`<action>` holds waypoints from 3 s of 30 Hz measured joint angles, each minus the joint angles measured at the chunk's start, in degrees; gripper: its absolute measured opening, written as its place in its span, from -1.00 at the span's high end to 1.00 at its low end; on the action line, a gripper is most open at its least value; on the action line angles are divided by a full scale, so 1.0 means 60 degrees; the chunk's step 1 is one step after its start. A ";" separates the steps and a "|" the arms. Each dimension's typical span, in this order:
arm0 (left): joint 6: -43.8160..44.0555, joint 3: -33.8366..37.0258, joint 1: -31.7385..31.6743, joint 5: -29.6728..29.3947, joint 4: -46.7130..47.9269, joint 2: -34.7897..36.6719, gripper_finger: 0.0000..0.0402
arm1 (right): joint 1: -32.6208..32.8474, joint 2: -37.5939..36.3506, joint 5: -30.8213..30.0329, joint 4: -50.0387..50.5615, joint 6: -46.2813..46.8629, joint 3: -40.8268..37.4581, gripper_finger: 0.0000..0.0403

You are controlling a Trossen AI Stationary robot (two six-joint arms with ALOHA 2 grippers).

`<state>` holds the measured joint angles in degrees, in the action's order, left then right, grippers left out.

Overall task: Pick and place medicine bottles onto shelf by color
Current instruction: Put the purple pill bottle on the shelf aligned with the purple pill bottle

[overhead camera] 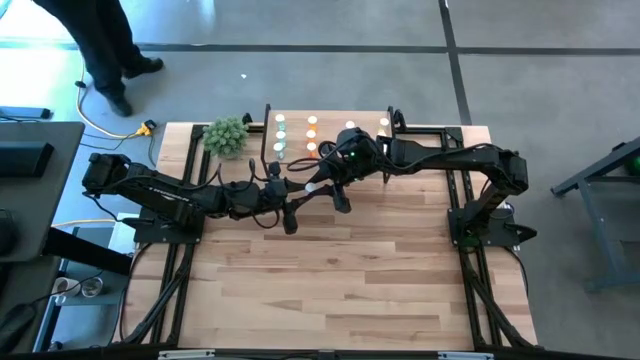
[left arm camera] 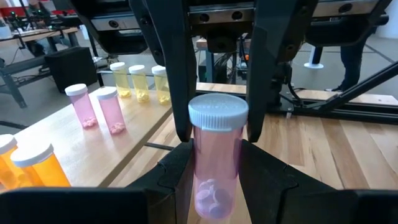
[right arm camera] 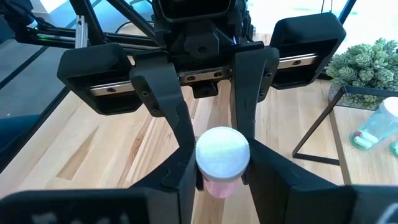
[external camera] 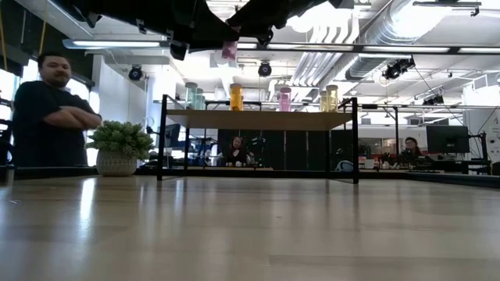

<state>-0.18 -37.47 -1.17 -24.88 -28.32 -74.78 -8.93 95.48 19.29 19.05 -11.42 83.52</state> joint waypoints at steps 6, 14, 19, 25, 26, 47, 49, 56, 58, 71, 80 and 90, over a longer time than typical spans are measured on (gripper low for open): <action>-0.0001 0.0000 0.0000 0.0004 0.0000 0.0000 0.47 | 0.0000 -0.0004 0.0000 0.0004 0.0000 -0.0002 0.46; -0.0001 0.0000 0.0000 0.0036 0.0015 0.0000 0.45 | 0.0000 -0.0011 0.0000 0.0128 0.0088 -0.0001 0.46; 0.0003 0.0000 0.0000 0.0040 0.0007 0.0000 0.30 | 0.0000 -0.0015 0.0000 0.0196 0.0251 0.0000 0.46; 0.0192 0.0000 0.0004 -0.0066 0.0020 0.0000 0.00 | -0.0057 -0.0050 0.0000 0.0301 0.0196 -0.0002 0.46; 0.0323 0.0000 0.0004 -0.0165 0.0027 0.0000 -0.05 | -0.0083 -0.0096 -0.0003 0.0334 0.0177 0.0000 0.46; 0.0509 -0.0004 0.0020 -0.0470 0.0188 0.0000 -0.19 | -0.1935 -0.2730 -0.1218 0.1822 -0.0521 0.0004 0.46; 0.0506 -0.0004 0.0022 -0.0470 0.0186 0.0000 -0.19 | -0.2231 -0.2772 -0.1204 0.1827 -0.0535 -0.0158 0.46; 0.0502 -0.0004 0.0018 -0.0466 0.0186 0.0000 -0.19 | -0.2940 -0.2750 -0.0914 0.0448 -0.0075 -0.2279 0.46; 0.0504 -0.0004 0.0007 -0.0470 0.0189 0.0000 -0.19 | -0.2956 -0.2750 -0.0885 0.0438 -0.0076 -0.2590 0.46; 0.0502 -0.0004 0.0007 -0.0477 0.0255 0.0000 -0.19 | -0.2863 -0.2640 -0.0874 0.0352 -0.0106 -0.3009 0.46; 0.0500 -0.0004 0.0007 -0.0481 0.0259 0.0000 -0.19 | -0.2568 -0.2278 -0.1873 0.0209 -0.0337 -0.3012 0.46; 0.0498 -0.0004 -0.0051 -0.0665 0.0242 0.0004 -0.19 | -0.2718 -0.2266 -0.2040 0.0050 -0.0217 -0.3012 0.46</action>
<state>2.81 -37.50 -1.48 -28.87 -26.86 -74.76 -25.23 81.89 7.05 19.35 -12.72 65.45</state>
